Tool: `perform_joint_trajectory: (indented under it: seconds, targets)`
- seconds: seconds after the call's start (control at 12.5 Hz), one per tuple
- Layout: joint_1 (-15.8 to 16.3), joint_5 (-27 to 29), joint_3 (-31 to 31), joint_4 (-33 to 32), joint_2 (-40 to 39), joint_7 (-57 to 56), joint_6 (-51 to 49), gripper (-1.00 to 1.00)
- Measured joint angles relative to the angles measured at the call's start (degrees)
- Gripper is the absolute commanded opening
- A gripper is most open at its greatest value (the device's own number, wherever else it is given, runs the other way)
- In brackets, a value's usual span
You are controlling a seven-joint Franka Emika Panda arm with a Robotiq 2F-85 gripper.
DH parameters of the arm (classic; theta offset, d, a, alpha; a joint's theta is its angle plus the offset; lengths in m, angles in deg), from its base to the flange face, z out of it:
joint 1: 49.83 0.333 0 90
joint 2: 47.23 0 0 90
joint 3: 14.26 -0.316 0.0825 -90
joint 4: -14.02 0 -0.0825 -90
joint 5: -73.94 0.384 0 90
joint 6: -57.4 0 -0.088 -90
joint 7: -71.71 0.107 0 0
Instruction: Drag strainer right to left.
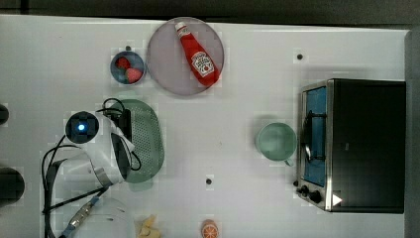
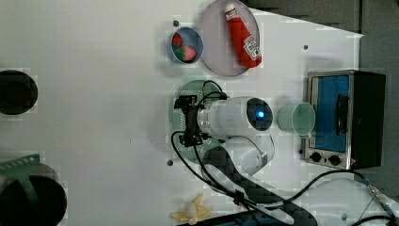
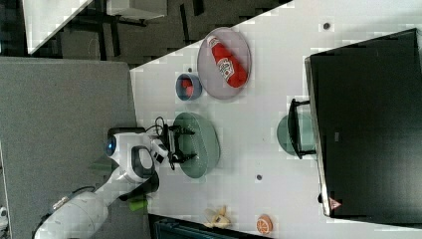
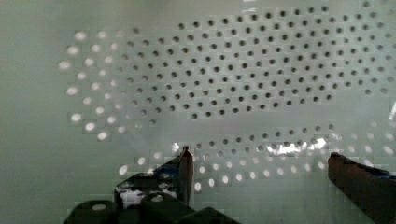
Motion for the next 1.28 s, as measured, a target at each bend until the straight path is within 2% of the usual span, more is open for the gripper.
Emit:
perform_joint_trajectory:
  seconds: [0.16, 0.32, 0.48, 0.8, 1.04, 1.28]
  targets:
    - [1.2, 0.8, 0.5, 3.5, -2.5, 2.2, 0.2, 1.0]
    - [1.7, 0.5, -0.5, 3.8, -2.8, 4.3, 0.0, 1.0]
    - [3.6, 3.2, -0.1, 5.6, -3.8, 5.2, -0.1, 1.0]
    - [6.7, 4.7, 0.7, 7.7, -4.4, 5.5, -2.1, 1.0]
    - [7.7, 5.5, -0.4, 11.8, -6.9, 5.5, -2.5, 1.0]
    - [9.6, 6.4, -0.4, 12.5, -7.1, 5.8, -1.2, 1.0]
